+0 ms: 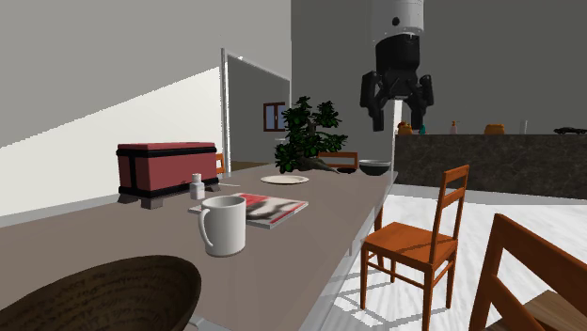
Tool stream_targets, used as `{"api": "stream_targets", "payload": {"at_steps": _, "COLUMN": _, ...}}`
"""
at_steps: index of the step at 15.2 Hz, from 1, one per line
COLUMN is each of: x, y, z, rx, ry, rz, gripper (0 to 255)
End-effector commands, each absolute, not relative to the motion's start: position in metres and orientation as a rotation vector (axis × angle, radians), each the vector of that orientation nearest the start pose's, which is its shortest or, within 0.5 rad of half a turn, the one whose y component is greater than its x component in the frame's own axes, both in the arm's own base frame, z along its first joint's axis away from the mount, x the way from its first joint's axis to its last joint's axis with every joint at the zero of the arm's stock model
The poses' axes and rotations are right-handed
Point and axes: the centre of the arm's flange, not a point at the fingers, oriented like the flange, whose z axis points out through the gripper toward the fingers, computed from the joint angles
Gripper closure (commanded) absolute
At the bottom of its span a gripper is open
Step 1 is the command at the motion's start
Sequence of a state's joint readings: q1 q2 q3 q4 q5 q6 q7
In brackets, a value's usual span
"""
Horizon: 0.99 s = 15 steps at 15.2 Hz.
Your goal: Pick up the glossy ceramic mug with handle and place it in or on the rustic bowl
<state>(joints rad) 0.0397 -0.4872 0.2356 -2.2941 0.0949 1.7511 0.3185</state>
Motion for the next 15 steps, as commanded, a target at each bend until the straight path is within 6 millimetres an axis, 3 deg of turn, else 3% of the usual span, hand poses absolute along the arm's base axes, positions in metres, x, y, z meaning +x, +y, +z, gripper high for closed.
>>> {"api": "stream_targets", "payload": {"at_steps": 1, "x": 0.396, "y": 0.147, "z": 0.511, "rx": -3.164, "ry": 0.145, "rz": 0.089, "gripper": 0}}
{"api": "stream_targets", "payload": {"at_steps": 15, "x": 0.483, "y": 0.283, "z": 0.435, "rx": -3.12, "ry": 0.114, "rz": 0.067, "gripper": 0}}
